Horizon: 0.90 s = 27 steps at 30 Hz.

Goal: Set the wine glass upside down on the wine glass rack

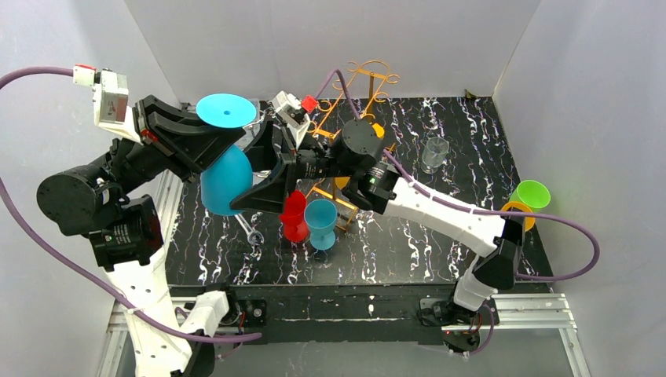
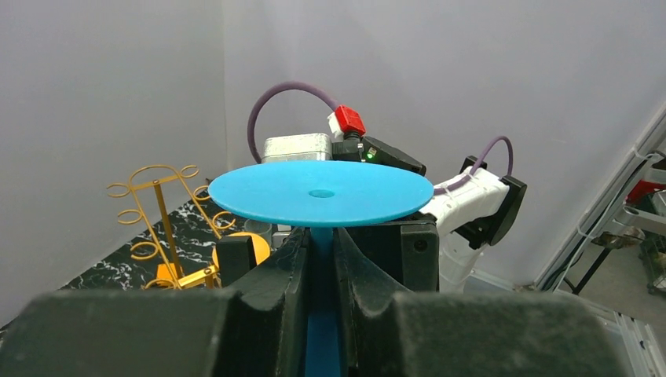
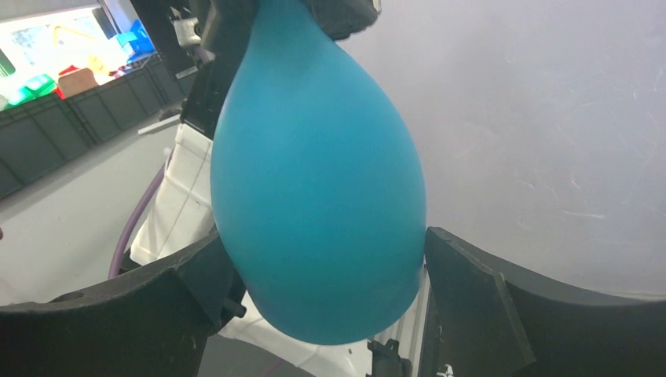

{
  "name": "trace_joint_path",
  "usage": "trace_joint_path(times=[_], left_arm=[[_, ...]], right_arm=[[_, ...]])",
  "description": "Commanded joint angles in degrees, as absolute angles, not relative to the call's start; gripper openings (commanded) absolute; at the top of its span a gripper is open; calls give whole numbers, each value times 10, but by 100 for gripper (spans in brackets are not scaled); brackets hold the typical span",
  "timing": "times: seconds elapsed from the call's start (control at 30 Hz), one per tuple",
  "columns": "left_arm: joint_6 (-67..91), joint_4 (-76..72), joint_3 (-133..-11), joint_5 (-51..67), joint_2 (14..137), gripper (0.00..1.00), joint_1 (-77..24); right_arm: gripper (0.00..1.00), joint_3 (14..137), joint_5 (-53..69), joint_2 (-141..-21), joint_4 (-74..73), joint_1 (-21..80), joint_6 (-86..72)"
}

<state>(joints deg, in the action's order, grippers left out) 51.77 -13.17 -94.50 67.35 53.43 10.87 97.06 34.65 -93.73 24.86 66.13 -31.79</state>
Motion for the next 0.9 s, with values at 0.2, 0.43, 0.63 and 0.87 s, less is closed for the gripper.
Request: trace_joint_path(times=[0.2,0.43,0.63,0.87], left_arm=[[534,-170,-932,655,521,0,105],[529,-173,-926,637,516,0,105],[517,-173,-926,636,509,29,105],[516,-173,-929,620,510,98,105]], right_arm=[[98,1021,325,-969,368,684,-375],[90,1020,294,-979,403,693,-395],[81,996,266,-934,343,689,-339],[82,983,247,-878,219,661,-276]])
